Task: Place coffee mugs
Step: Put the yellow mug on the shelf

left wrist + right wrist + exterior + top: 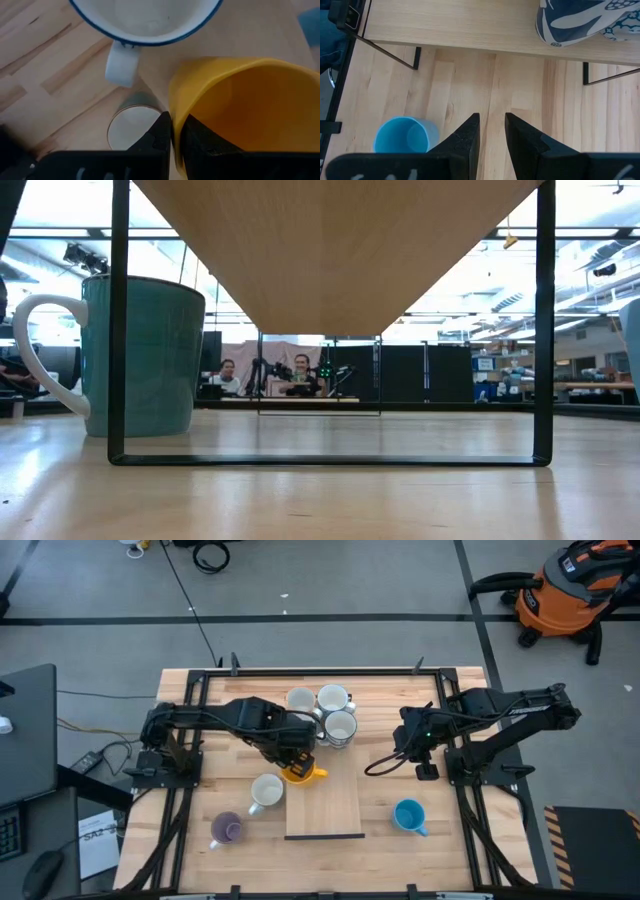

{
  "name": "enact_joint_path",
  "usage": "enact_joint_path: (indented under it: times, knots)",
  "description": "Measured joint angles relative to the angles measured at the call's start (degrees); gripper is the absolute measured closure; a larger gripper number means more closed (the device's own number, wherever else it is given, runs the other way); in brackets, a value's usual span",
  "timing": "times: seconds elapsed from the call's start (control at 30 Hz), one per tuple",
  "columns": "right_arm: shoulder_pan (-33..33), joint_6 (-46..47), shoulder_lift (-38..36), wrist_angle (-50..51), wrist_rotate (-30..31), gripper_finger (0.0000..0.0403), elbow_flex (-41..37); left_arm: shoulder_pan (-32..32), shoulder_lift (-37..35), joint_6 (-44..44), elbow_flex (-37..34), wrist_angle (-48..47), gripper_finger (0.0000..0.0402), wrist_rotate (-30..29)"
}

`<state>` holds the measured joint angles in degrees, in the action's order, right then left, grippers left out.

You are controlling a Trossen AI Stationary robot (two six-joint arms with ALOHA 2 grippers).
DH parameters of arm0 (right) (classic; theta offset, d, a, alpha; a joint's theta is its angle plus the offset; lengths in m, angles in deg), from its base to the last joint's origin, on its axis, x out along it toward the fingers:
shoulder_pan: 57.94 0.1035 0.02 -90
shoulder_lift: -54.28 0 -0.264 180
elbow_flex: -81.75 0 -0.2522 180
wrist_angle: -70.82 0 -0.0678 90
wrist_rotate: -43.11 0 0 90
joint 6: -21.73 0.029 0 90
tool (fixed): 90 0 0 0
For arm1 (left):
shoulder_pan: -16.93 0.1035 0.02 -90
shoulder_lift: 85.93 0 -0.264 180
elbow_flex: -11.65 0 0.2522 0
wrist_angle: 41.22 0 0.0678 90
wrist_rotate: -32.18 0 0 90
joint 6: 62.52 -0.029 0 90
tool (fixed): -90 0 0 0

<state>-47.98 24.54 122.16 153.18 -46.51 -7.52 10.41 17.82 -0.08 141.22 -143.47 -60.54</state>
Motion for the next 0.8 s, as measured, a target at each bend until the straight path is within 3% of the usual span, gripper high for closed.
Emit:
enact_joint_path:
  times: [0.8]
  knots:
    - [0.0,0.0,0.0,0.0,0.0,0.0306,0.0,2.35,2.56,-0.22,0.0,-1.52,0.0372,-0.25]
